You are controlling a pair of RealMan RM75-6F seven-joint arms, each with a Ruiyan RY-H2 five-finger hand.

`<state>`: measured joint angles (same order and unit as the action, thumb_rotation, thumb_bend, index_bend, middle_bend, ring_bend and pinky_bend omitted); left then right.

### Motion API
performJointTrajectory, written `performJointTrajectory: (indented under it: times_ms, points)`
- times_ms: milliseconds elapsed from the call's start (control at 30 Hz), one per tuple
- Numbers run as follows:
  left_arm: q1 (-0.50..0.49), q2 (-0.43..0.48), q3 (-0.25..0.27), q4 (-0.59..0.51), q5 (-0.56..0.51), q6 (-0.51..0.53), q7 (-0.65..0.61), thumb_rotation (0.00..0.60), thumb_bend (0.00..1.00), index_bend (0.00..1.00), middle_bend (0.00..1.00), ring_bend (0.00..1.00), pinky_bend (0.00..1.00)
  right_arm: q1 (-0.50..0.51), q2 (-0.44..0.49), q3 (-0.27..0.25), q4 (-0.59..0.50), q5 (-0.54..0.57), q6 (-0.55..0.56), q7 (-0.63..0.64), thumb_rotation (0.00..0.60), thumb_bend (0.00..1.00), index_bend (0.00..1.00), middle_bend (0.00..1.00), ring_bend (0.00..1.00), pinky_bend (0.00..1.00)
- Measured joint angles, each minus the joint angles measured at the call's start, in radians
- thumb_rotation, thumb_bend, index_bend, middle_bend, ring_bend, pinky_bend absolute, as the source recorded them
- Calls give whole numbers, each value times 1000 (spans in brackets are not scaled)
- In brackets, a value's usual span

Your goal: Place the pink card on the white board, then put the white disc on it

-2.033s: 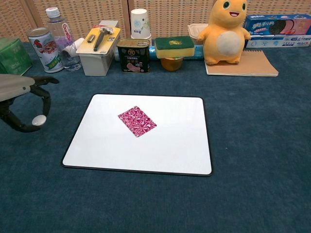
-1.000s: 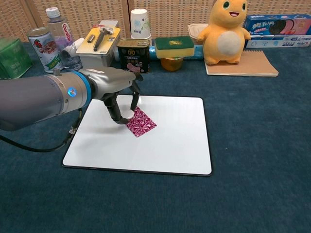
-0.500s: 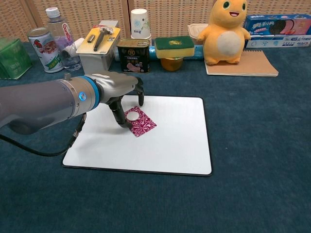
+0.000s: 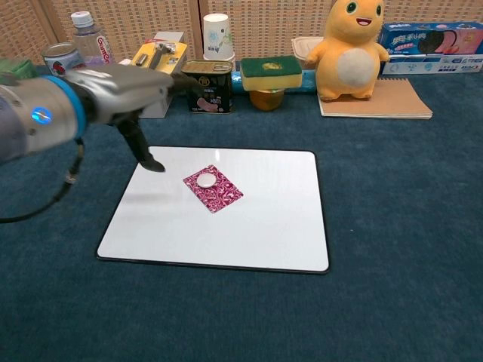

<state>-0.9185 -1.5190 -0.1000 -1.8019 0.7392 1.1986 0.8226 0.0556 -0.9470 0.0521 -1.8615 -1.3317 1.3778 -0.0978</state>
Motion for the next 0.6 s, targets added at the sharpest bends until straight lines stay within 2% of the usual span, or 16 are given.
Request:
performJointTrajectory:
  times_ms: [233,433,600]
  points:
    - [154,205,127,-133,235,147,-95,600,74,0,0,0,103,-4,-11,-4,-5,-8,15,-28,600,0,13,0,0,0]
    - [344,305,239,-136,453,304,-263,600,73,0,0,0,103,-12,-21,-8,-12,-22,36,-47,600,0,22,0,0,0]
    - [480,348,290,-99,524,413,-399,600,74,0,0,0,103,-15,-22,-5,-14,-33,52,-51,600,0,26,0,0,0]
